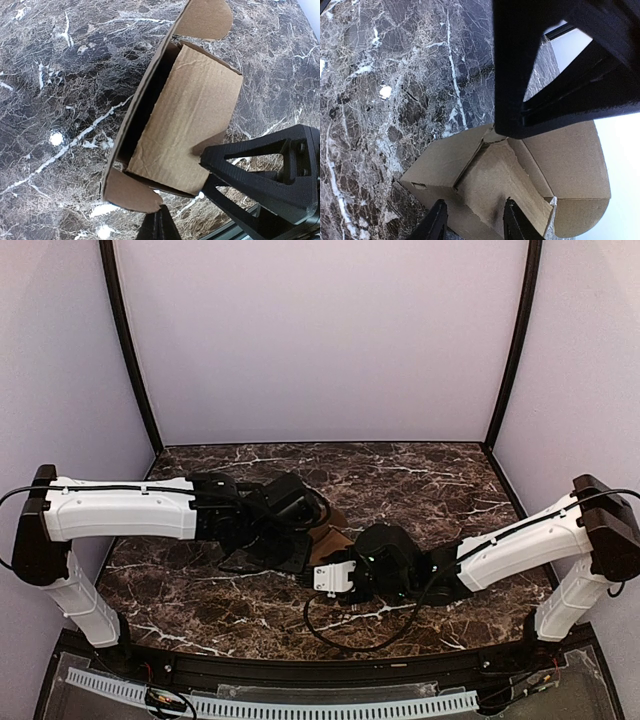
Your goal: Fold the paper box
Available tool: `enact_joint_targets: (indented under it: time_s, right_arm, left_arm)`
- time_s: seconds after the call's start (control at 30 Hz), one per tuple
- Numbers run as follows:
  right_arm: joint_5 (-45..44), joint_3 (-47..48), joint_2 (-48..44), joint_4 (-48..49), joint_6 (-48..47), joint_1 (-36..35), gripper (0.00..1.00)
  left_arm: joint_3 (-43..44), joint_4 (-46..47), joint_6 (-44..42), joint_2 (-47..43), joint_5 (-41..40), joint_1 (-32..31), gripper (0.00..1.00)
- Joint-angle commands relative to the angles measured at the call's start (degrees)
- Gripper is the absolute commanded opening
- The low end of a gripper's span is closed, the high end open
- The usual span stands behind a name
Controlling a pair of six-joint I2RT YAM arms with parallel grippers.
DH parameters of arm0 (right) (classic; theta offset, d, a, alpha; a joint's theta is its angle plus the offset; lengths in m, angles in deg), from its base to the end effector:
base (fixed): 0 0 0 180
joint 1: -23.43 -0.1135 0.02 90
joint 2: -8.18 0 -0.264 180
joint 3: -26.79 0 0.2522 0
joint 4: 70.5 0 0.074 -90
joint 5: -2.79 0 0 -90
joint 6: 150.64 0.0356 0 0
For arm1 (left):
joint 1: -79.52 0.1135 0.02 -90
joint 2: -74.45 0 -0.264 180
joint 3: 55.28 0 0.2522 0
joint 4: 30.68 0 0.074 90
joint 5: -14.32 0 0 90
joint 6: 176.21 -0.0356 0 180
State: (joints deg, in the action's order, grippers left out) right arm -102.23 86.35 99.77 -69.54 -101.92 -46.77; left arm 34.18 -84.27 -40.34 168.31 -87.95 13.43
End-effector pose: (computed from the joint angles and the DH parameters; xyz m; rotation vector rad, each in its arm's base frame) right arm 0.1218 0.3111 0.1877 -1.6373 1.3033 0.0280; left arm 0.1475 -0.3141 0.2653 0.3801 2.5912 -0.4649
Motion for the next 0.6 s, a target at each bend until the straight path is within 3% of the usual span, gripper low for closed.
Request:
enact_joint_targets:
  time_s: [0.0,0.57]
  right_arm:
    - [-0.98,0.83,-1.16,5.78,3.90,1.02,0.38]
    - [-0.24,-0.36,-1.74,7.16,3.73,1.13,0.37]
  left_arm:
    - [0.03,-1.79,-1.37,2.40,0.86,-1.37,0.01]
    - [2.17,-0.58,-2.98,3.56,0.72,-1.35,0.01]
